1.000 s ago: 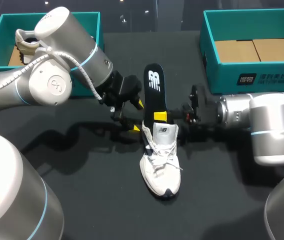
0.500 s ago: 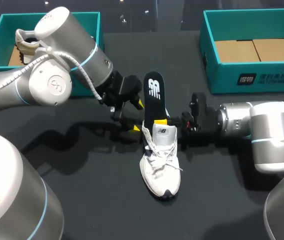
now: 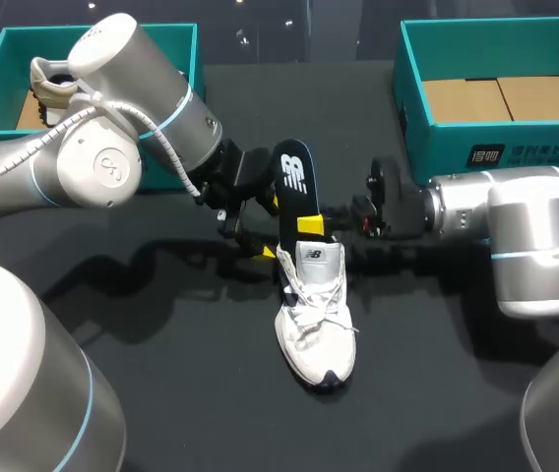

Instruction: Take the shoe out of the shoebox, open the shoe tongue, remove and reinsert the insole, then place the shoe into the shoebox

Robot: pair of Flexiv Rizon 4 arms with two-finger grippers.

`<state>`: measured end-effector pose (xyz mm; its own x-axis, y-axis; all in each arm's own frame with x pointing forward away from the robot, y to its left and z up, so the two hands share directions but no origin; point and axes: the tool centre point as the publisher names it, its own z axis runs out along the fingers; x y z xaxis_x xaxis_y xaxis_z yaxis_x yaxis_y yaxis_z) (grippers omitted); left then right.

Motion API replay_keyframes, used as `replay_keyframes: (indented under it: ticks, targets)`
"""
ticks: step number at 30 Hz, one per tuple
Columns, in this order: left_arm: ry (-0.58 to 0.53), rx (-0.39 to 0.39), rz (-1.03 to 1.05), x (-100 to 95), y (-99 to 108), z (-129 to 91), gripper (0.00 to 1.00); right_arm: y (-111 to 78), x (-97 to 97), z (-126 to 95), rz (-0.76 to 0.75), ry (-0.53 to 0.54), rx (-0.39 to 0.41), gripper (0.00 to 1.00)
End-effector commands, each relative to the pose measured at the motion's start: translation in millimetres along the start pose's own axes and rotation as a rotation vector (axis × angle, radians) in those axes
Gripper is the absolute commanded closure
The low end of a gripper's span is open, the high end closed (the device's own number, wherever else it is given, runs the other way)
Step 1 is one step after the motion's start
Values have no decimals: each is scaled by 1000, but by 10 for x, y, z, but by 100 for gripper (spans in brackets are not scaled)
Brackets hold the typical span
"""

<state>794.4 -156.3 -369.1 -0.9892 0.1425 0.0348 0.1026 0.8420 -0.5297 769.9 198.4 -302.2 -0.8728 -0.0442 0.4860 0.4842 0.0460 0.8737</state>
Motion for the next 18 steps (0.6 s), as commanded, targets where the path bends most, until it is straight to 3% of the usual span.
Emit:
replay_keyframes:
  ticks: [1, 3, 5, 9, 18]
  targets:
    - [0, -2, 0, -3, -3, 13, 0, 85, -5, 27, -1, -4, 16, 81]
    - [0, -2, 0, -3, -3, 13, 0, 119, -26, 36, -3, -3, 18, 85]
    - [0, -2, 0, -3, -3, 13, 0, 138, -58, 44, -3, -4, 20, 100]
    - [0, -2, 0, -3, -3, 13, 0, 65, -111, 39, 25, -5, 8, 100]
    - [0, -2, 0, -3, -3, 13, 0, -331, -42, -96, 120, -36, -48, 100]
